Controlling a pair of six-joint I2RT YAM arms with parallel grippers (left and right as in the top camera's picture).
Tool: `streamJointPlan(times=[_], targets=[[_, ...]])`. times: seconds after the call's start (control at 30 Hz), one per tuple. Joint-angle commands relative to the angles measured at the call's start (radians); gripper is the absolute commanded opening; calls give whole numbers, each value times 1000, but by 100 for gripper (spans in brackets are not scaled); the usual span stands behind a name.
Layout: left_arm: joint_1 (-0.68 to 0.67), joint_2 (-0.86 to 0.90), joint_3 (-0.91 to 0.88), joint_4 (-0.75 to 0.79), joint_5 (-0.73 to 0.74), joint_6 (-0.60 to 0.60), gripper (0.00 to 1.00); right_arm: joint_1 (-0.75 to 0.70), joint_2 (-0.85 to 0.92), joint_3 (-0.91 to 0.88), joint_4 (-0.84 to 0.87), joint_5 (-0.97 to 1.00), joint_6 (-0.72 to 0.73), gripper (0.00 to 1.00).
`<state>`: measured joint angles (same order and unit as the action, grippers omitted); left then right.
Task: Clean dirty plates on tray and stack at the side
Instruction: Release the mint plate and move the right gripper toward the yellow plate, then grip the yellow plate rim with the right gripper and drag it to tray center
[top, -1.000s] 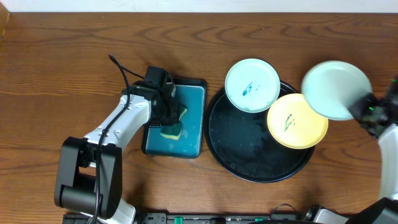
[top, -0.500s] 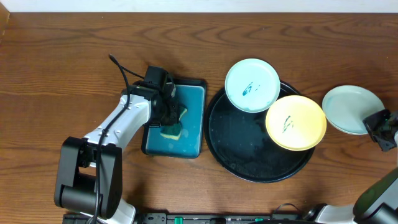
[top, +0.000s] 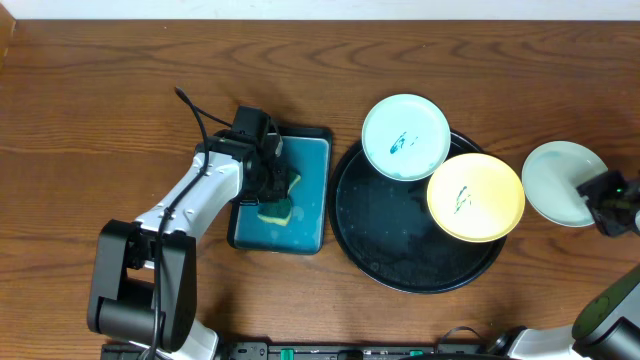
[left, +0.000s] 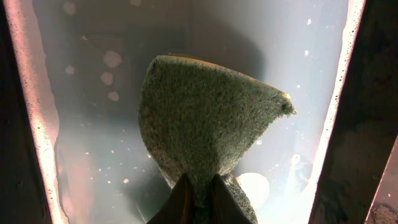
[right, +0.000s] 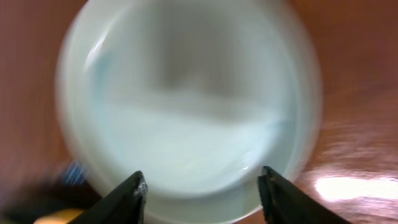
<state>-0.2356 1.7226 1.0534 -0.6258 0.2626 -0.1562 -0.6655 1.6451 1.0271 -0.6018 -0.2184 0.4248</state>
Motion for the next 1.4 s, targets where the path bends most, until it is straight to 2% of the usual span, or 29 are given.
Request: streamJointPlan(times=[0.0, 0.1, 0.27, 0.43, 0.63, 0.8, 1.13, 1.27, 1.3, 1.37], targets=[[5, 1, -7, -6, -6, 10, 8, 47, 10, 0, -55, -370, -238, 61], [5, 1, -7, -6, -6, 10, 8, 94, 10, 0, -150, -353, -321, 62], [5, 1, -7, -6, -6, 10, 7, 172, 10, -2, -227, -200, -332, 59], [5, 1, -7, -6, -6, 10, 7, 243, 10, -3, -222, -92, -325, 53], [5, 1, -7, -6, -6, 10, 7, 294, 10, -3, -218, 20, -280, 50], [5, 1, -7, -6, -6, 10, 7, 300, 10, -5, -198, 27, -280, 37], [5, 1, -7, -6, -5, 10, 7, 300, 10, -48, -150, 27, -261, 36], [5, 1, -7, -6, -6, 10, 7, 300, 10, -86, -99, 26, -253, 19], [5, 1, -7, -6, -5, 10, 8, 300, 10, -87, -93, 26, -253, 7], [5, 1, -7, -6, -5, 10, 7, 300, 10, -85, -89, 14, -254, 1]])
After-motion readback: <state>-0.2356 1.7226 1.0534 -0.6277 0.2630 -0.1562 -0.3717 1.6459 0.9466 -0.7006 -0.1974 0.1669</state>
